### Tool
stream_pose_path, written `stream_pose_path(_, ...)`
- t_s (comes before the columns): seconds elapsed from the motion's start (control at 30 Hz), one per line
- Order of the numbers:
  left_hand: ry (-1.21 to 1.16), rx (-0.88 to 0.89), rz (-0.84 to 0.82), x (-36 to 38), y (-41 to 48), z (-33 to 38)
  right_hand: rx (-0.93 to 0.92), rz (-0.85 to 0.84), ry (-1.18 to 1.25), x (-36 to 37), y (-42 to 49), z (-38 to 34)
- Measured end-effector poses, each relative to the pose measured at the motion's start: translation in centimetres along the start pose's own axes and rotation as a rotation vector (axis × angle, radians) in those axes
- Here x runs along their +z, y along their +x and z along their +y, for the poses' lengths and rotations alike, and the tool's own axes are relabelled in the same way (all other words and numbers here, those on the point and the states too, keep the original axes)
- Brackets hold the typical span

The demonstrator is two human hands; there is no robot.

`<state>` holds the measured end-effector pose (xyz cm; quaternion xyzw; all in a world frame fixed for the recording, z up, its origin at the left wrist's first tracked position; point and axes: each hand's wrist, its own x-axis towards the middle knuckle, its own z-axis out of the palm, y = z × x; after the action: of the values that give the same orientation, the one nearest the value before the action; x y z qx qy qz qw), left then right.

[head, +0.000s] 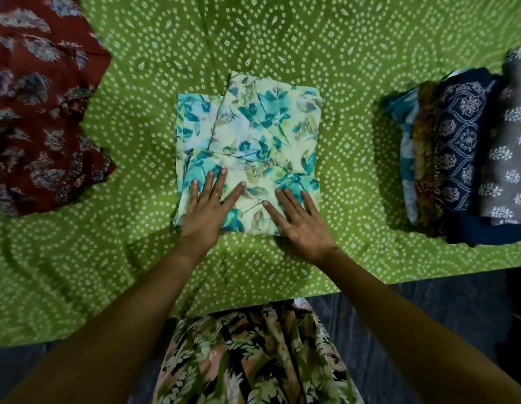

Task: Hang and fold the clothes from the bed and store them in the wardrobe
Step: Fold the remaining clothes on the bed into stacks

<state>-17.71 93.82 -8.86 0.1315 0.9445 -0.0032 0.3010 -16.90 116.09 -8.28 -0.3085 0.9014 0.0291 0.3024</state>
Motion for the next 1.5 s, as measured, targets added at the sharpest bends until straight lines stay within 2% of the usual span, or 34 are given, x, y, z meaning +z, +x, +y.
stream_pose_path(0.07,-0.019,-0.026,-0.027,-0.5,-0.3,0.9,0.093,-0.033,-0.017,-0.7,0.6,-0.1)
stream_pose_path(0.17,-0.009,-0.09,-0.098,-2.3,-0.8,2.3,0.136,-0.05,0.063,-2.1,1.8,-0.5)
stream_pose_path(0.23,-0.055,-0.147,-0.131,-3.9,-1.1,2.8,0.093,-0.075,0.14,-3.3,2.0,0.1)
stream_pose_path(0.3,-0.125,-0.185,-0.256,-5.9,-1.7,2.7,0.01,-0.125,0.267,-5.1,1.7,1.1)
stream_pose_path(0.4,-0.122,-0.156,-0.514,-8.5,-3.1,2.1,-0.028,-0.48,0.532,-7.8,1.5,2.5)
stream_pose_path(0.47,-0.126,-0.145,-0.552,-10.1,-3.5,1.1,-0.053,-0.596,0.616,-8.9,1.8,3.0)
stream_pose_path(0.53,-0.216,-0.203,-0.459,-11.5,-3.0,-0.3,-0.002,-0.534,0.609,-9.7,2.7,3.7)
stream_pose_path(0.6,-0.323,-0.267,-0.294,-12.3,-1.9,-1.4,0.095,-0.416,0.602,-10.6,3.9,4.5)
stream_pose_path(0.73,-0.321,-0.295,0.296,-11.3,0.9,-2.4,0.226,-0.019,0.468,-11.8,6.4,5.7)
stream_pose_path(0.77,-0.306,-0.288,0.388,-10.6,1.6,-2.4,0.26,0.056,0.41,-11.7,6.8,5.5)
stream_pose_path(0.8,-0.29,-0.252,0.403,-9.9,2.1,-2.2,0.287,0.095,0.386,-11.3,7.2,5.0)
stream_pose_path(0.9,-0.307,-0.142,0.257,-6.1,2.4,-0.9,0.217,0.064,0.334,-8.7,7.5,2.7)
stream_pose_path(0.97,-0.323,-0.139,0.164,-2.6,1.5,-0.4,0.167,0.033,0.248,-6.0,7.2,1.5)
stream_pose_path(1.07,-0.338,-0.188,0.064,0.9,0.2,-0.3,0.202,-0.041,0.231,-3.5,7.3,0.9)
stream_pose_path(1.13,-0.36,-0.211,0.048,1.1,0.4,-0.4,0.231,-0.089,0.223,-3.6,8.1,0.8)
stream_pose_path(1.2,-0.407,-0.225,0.115,0.2,0.7,0.2,0.228,-0.093,0.227,-4.6,8.6,0.7)
stream_pose_path(1.23,-0.459,-0.252,0.2,-0.3,0.6,0.7,0.222,-0.042,0.267,-5.0,8.7,0.7)
stream_pose_path(1.3,-0.623,-0.387,0.399,-0.6,-0.2,2.2,0.267,0.205,0.429,-5.6,8.3,0.7)
stream_pose_path(1.37,-0.857,-0.608,0.509,-0.7,-1.4,4.0,0.481,0.476,0.63,-5.6,7.6,0.6)
stream_pose_path(1.43,-1.305,-0.95,0.436,-0.4,-1.9,5.0,0.776,0.522,0.882,-5.1,7.1,0.7)
stream_pose_path(1.5,-1.889,-1.269,0.19,0.0,-1.9,4.9,1.018,0.366,1.142,-4.6,6.9,1.0)
